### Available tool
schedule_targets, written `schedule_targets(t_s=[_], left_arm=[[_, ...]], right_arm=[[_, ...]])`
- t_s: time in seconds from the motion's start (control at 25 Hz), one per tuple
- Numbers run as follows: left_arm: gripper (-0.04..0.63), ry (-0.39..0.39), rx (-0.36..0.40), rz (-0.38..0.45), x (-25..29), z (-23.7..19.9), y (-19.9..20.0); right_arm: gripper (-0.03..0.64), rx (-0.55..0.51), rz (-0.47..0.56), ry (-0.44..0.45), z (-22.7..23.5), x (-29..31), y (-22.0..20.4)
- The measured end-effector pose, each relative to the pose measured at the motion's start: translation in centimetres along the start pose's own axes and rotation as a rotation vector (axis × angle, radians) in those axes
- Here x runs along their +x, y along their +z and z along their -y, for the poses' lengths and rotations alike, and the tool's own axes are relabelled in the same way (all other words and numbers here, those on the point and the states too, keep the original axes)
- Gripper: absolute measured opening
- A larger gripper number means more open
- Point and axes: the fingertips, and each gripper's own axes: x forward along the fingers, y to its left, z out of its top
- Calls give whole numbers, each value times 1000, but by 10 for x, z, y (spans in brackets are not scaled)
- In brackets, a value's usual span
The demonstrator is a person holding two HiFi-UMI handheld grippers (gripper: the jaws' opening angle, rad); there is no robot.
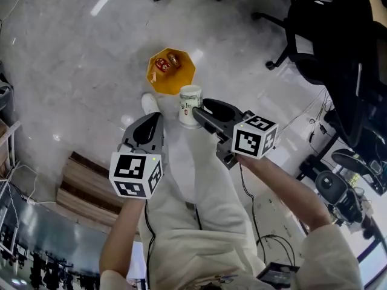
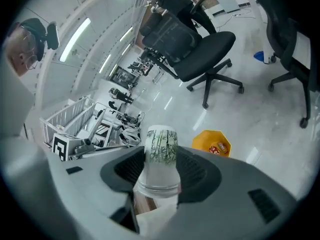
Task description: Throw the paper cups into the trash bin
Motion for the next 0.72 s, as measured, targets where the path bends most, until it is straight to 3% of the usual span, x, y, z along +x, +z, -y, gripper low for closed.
schedule_targets(t_s=[0.08,0.48,0.72], left_arm=[[6,13,2,0,31,-16,-11],[6,99,-132,-20,134,-88,-68],[6,157,-99,-55,188,-120,-99]], right_arm=[[202,-2,-6,1,23,25,-1],[201,-39,-63,-11,111,126,-26],[199,-79,-93,-26,153,150,-30]])
